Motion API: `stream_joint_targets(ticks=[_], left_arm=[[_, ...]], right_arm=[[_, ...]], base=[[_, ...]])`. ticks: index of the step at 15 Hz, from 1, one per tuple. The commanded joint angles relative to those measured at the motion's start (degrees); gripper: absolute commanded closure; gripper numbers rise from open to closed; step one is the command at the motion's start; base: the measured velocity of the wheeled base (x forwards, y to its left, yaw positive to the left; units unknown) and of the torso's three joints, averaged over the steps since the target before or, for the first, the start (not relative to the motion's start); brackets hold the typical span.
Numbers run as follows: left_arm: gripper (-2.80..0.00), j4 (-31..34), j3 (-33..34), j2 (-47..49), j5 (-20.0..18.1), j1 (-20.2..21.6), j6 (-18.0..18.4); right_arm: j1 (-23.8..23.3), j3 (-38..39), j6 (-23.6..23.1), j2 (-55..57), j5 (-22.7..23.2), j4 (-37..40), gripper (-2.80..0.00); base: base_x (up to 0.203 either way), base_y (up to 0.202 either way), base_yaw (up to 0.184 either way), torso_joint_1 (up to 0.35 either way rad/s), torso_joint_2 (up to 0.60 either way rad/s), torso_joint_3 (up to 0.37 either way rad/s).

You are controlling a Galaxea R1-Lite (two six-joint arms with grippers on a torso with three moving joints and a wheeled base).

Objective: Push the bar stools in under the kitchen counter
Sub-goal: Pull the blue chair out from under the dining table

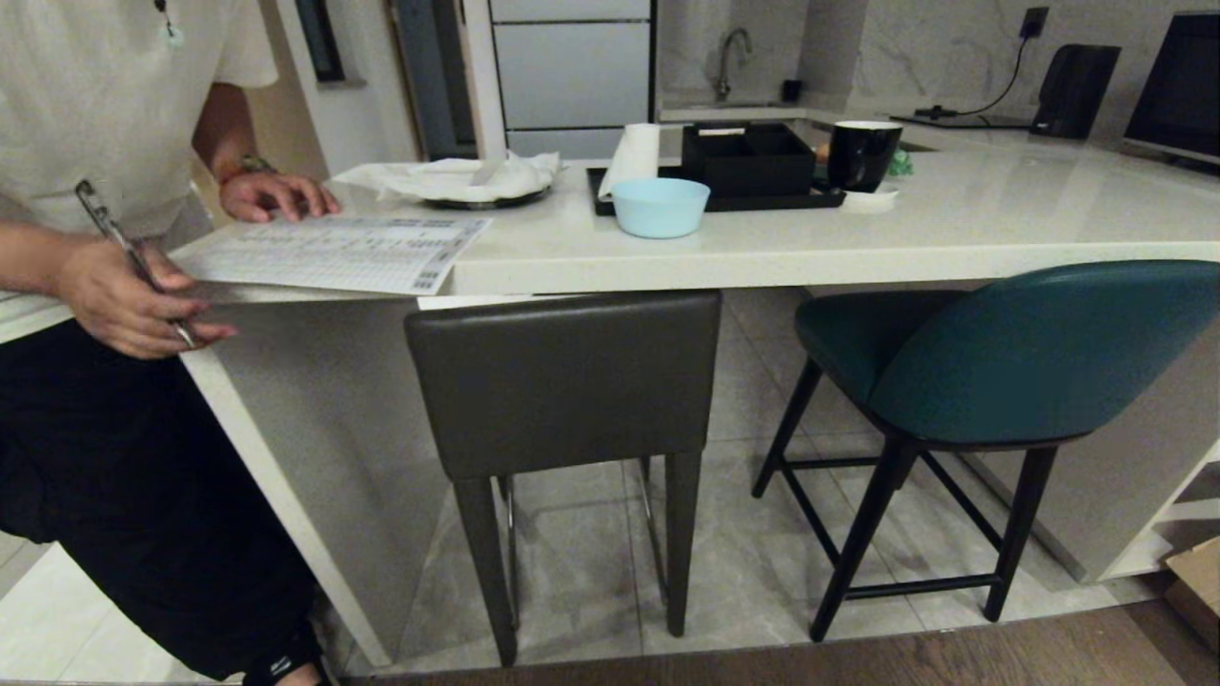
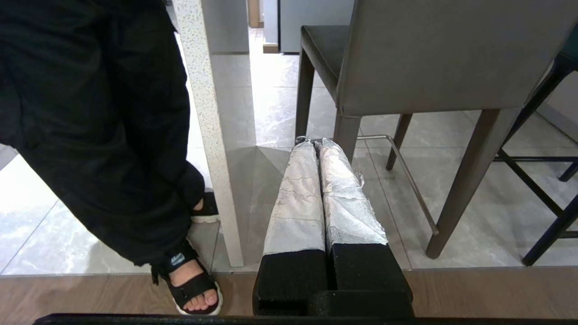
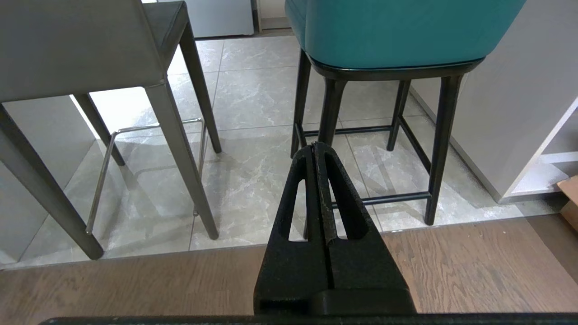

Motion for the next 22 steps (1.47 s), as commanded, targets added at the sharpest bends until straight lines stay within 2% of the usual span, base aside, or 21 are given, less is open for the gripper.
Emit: stream_joint_targets(ticks=[1, 15, 22], left_arm=[[0.00, -0.06, 1.05, -0.01, 0.00, 0.02, -0.04], [0.00, -0.06, 1.05, -0.01, 0.00, 0.02, -0.04], [0.00, -0.06, 1.05, -0.01, 0.00, 0.02, -0.04]], right_arm=[[0.02, 0.01, 0.04, 0.05, 0.00, 0.00, 0.00], [-0.06, 0.01, 0.04, 0.05, 0.00, 0.00, 0.00], [-0.06, 0.01, 0.04, 0.05, 0.00, 0.00, 0.00]], base=[[0.000, 0.000, 0.000, 0.000, 0.00, 0.000], [0.000, 0.000, 0.000, 0.000, 0.00, 0.000], [0.002, -0.165, 0.002, 0.003, 0.00, 0.001]])
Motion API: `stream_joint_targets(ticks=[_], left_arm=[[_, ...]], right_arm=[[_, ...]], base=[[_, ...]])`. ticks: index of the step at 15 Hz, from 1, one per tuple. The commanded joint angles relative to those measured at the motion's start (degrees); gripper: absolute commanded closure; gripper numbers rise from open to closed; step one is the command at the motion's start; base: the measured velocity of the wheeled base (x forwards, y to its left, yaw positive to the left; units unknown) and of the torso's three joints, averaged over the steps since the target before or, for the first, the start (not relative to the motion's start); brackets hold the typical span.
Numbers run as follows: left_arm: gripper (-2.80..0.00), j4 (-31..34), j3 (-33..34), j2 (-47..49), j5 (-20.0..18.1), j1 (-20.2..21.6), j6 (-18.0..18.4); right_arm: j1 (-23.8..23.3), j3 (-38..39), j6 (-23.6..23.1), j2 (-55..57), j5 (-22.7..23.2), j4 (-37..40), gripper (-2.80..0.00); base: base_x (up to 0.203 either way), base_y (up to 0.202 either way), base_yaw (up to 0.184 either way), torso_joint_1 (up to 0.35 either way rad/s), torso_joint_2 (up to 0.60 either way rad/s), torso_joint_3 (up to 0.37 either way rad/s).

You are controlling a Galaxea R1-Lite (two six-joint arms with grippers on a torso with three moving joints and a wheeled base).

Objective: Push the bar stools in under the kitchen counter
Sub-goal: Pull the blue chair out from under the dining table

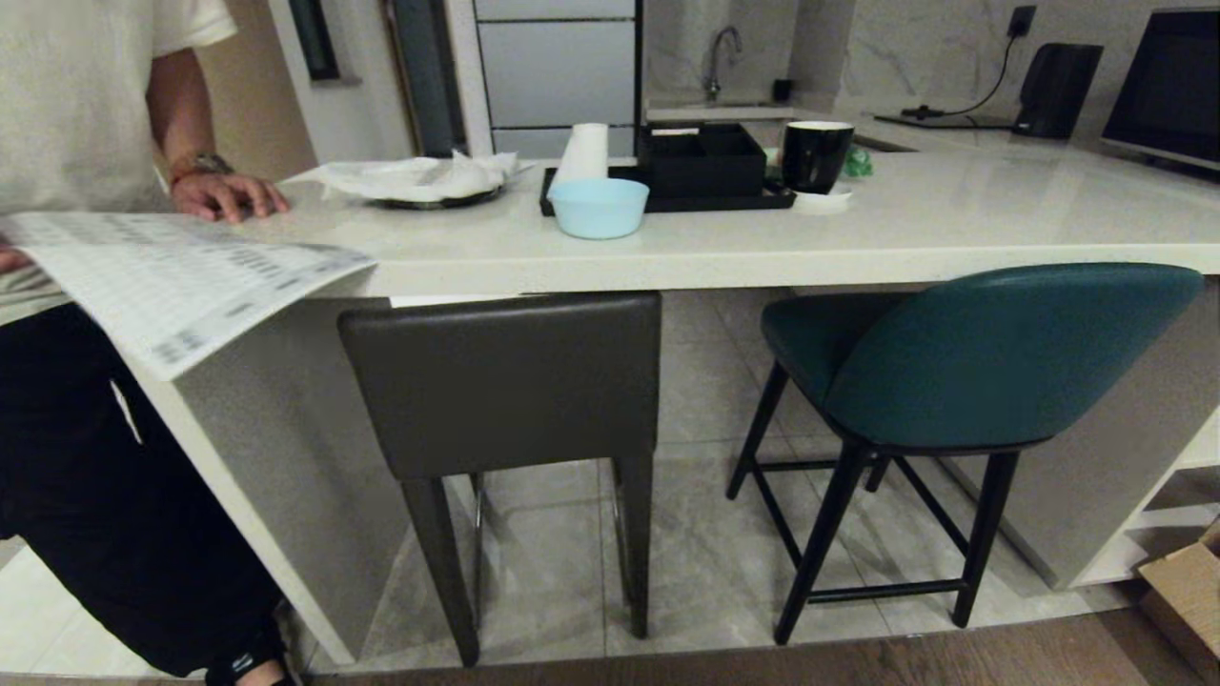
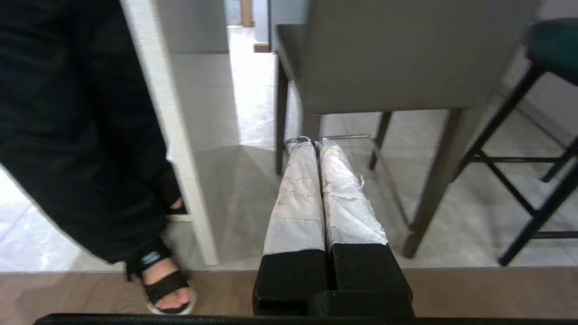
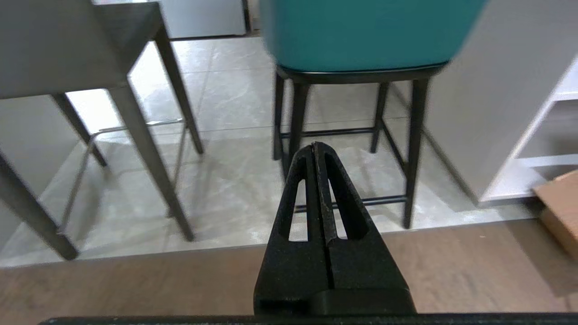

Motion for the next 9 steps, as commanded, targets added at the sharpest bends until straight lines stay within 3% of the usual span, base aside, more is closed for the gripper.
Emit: stream_joint_targets(ticks=[1, 9], left_arm=[[0.00, -0.08, 1.05, -0.01, 0.00, 0.01, -0.03], [0.00, -0.08, 1.05, -0.01, 0.00, 0.01, -0.03]], right_arm=[[-0.04, 0.01, -0.01, 0.05, 0.00, 0.00, 0.00], [0.00, 0.01, 0.08, 0.05, -0.05, 0.00, 0.00]], base=[[0.000, -0.200, -0.001, 0.002, 0.00, 0.001], [0.000, -0.198, 0.001, 0.002, 0.00, 0.002]])
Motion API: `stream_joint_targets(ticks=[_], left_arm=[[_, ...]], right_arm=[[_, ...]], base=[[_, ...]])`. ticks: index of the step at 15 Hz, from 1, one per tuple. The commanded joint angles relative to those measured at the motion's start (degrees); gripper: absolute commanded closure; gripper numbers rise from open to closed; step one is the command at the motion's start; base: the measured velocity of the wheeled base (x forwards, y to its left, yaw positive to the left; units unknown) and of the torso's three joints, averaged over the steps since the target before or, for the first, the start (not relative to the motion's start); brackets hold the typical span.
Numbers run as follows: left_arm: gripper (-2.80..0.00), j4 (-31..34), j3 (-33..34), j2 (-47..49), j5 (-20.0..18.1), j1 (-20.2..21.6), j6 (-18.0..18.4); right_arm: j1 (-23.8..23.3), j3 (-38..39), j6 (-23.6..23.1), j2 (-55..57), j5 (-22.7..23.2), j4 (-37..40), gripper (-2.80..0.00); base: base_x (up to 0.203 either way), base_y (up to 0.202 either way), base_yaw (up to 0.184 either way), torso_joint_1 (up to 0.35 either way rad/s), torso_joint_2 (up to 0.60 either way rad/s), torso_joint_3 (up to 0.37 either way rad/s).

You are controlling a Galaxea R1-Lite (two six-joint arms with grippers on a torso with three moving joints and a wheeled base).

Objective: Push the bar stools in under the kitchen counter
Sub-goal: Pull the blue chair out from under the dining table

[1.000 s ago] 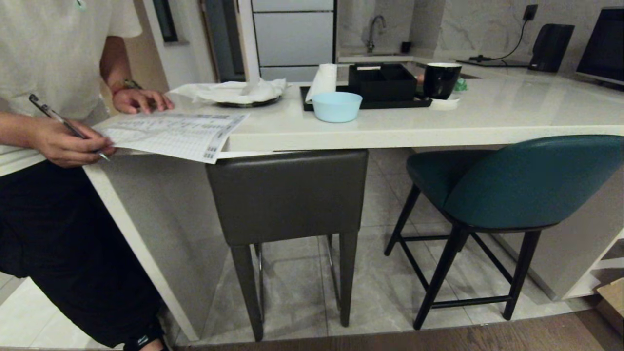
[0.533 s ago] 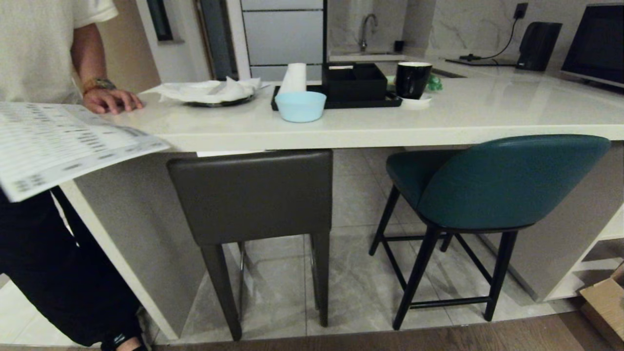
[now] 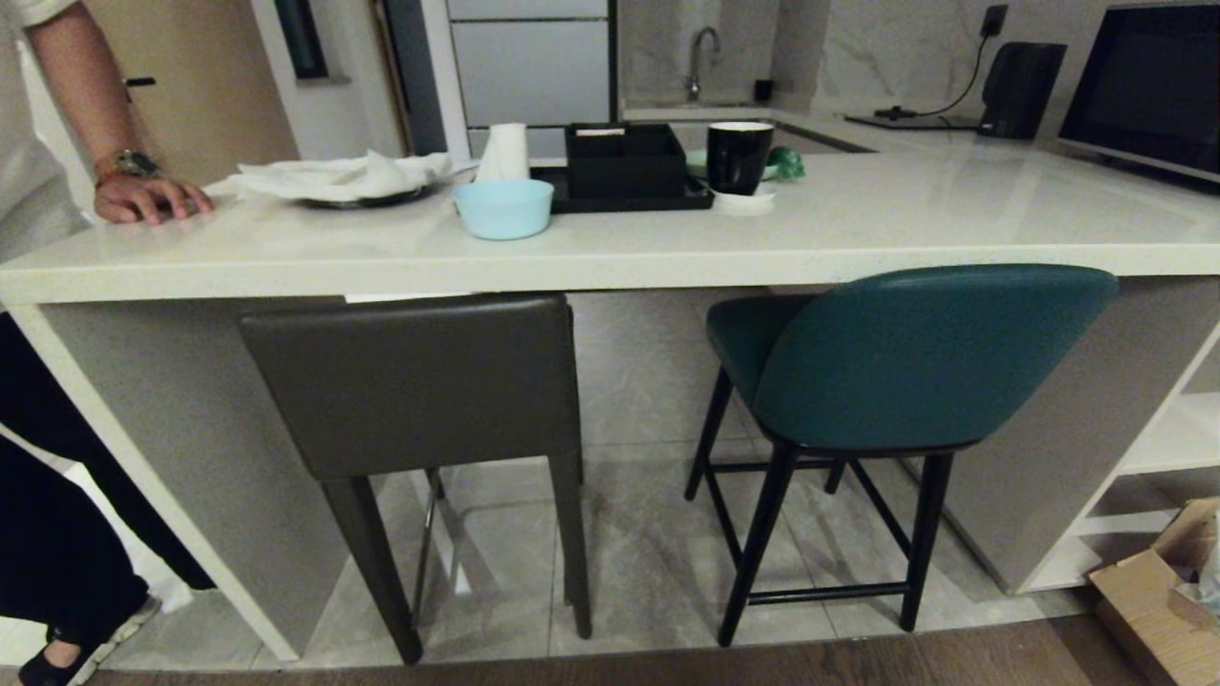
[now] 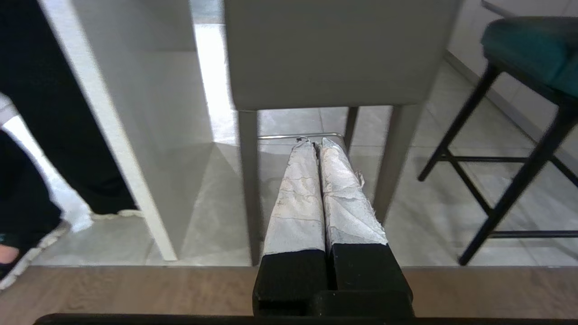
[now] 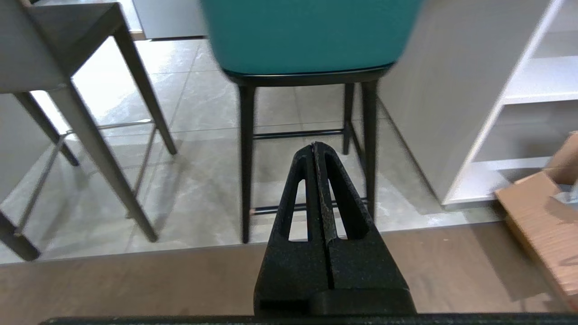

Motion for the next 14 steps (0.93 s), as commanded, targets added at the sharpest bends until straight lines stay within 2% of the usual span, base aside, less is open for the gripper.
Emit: stream_joint_targets(ticks=[1, 14], left_arm=[[0.00, -0.06, 1.05, -0.01, 0.00, 0.01, -0.03], [0.00, -0.06, 1.05, -0.01, 0.00, 0.01, -0.03]], right_arm=[[0.02, 0.01, 0.02, 0.05, -0.08, 0.00, 0.00], [-0.06, 0.01, 0.02, 0.05, -0.08, 0.00, 0.00]], base=[[0.000, -0.196, 0.002, 0.001, 0.00, 0.002], [0.000, -0.194, 0.001, 0.003, 0.00, 0.002]])
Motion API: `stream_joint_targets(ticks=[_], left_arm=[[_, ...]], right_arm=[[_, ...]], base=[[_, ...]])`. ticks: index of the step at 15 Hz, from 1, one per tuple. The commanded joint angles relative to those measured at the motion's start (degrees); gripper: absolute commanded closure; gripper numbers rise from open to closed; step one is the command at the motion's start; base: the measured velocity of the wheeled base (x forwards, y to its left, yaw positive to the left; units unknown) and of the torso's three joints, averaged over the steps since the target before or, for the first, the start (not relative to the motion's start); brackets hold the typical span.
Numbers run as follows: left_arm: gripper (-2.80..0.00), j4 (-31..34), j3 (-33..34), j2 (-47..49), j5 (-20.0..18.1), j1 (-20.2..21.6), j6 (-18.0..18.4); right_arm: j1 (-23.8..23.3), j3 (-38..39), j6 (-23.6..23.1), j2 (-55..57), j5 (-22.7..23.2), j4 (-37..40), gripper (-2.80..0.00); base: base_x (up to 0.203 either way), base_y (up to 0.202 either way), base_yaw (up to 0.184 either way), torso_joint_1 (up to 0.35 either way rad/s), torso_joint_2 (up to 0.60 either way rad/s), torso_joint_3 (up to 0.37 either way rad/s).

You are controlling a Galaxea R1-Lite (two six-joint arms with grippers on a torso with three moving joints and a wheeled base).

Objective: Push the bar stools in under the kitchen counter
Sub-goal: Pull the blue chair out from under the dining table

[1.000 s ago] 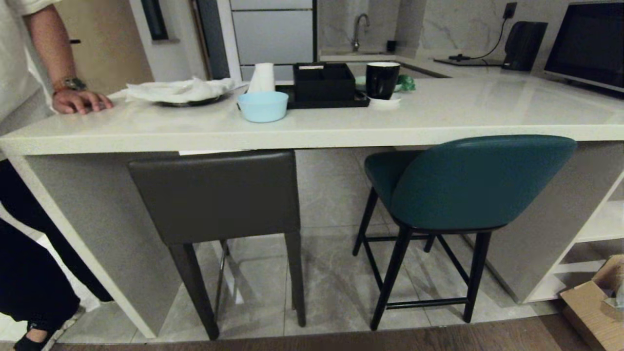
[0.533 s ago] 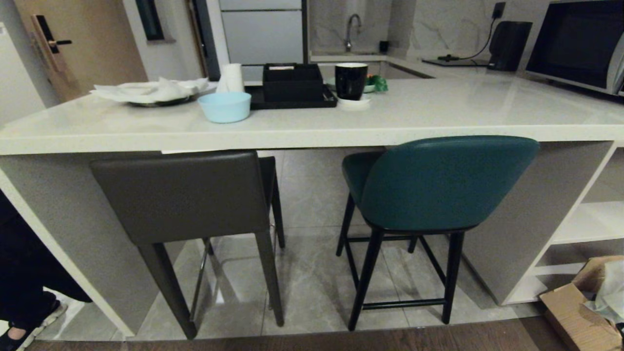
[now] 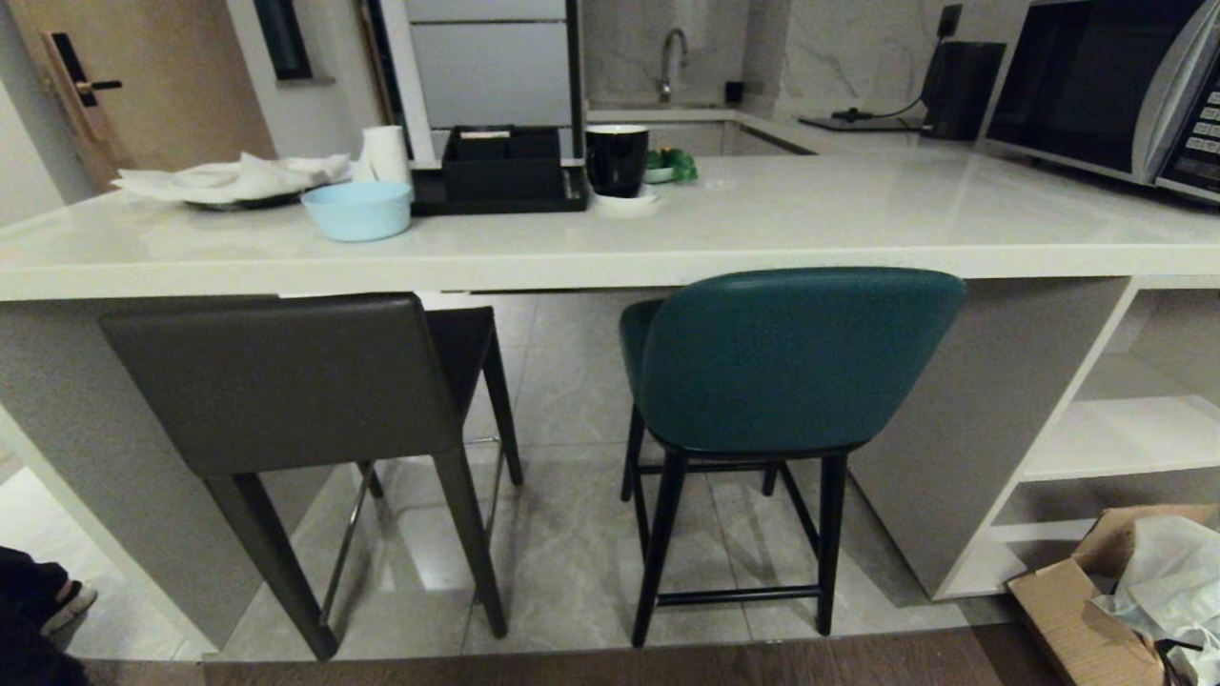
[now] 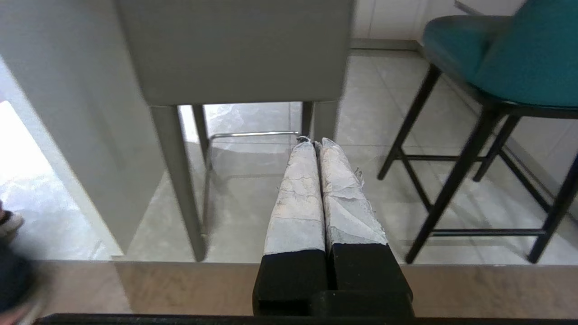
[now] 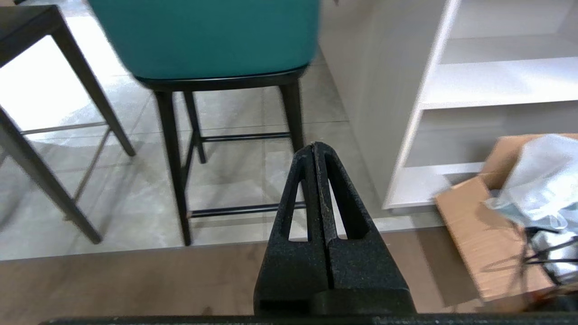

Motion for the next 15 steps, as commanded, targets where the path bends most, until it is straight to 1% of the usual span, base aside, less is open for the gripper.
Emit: stream_joint_targets(ticks=[1, 15], left_arm=[[0.00, -0.06, 1.05, -0.01, 0.02, 0.01, -0.02], [0.00, -0.06, 1.05, -0.06, 0.02, 0.01, -0.02]], right_arm=[[-0.04, 0.01, -0.01, 0.05, 0.00, 0.00, 0.00], [0.01, 0.01, -0.01, 0.05, 0.05, 0.00, 0.00]], base=[[0.000, -0.195, 0.000, 0.002, 0.00, 0.002], [0.000, -0.194, 0.001, 0.003, 0.00, 0.003]])
